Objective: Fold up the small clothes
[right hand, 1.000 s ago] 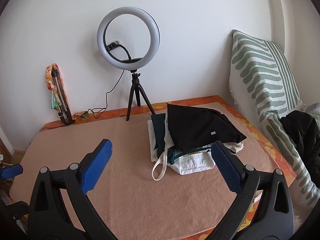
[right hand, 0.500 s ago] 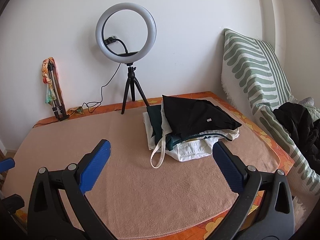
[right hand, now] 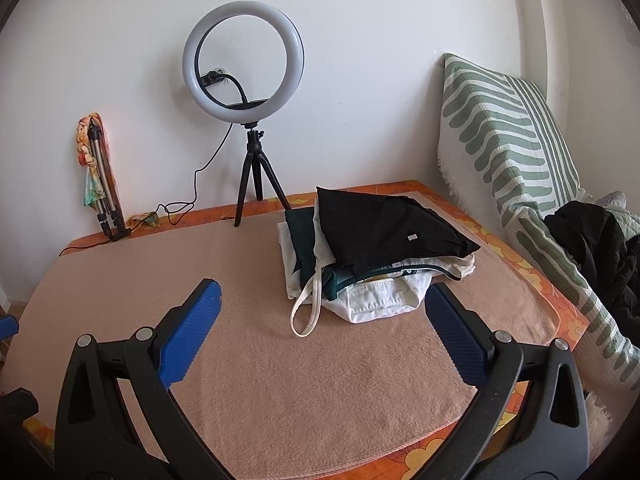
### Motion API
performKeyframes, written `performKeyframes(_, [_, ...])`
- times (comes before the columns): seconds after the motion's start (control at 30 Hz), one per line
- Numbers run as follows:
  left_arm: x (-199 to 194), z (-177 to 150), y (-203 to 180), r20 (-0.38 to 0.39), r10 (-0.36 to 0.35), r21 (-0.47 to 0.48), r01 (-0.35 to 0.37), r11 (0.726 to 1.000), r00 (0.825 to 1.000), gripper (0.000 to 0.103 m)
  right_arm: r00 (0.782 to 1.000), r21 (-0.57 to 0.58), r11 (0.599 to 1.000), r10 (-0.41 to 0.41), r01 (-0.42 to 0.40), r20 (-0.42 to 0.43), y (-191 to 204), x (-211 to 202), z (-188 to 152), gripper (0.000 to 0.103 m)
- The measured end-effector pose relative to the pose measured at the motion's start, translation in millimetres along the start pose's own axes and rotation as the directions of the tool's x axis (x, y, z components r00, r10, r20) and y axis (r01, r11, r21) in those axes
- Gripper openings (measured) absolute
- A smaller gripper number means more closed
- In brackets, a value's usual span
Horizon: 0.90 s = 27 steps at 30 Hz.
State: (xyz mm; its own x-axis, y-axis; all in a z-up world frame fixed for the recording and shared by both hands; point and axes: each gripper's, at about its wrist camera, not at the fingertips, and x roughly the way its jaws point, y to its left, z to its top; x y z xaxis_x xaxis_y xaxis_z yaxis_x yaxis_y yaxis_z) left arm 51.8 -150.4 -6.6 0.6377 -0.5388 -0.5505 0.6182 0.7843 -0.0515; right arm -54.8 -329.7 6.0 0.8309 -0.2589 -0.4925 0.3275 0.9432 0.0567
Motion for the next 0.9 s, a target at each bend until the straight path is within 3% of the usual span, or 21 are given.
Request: performKeyframes(0.9, [-3.0, -1.3, -3.6, 0.015, 0.002, 0.028, -0.003, 1.000, 1.000, 0.102, 1.000, -0.023, 1.000, 0.008, -0.008, -0.002, 3.6, 1.1, -2.6, 0.103])
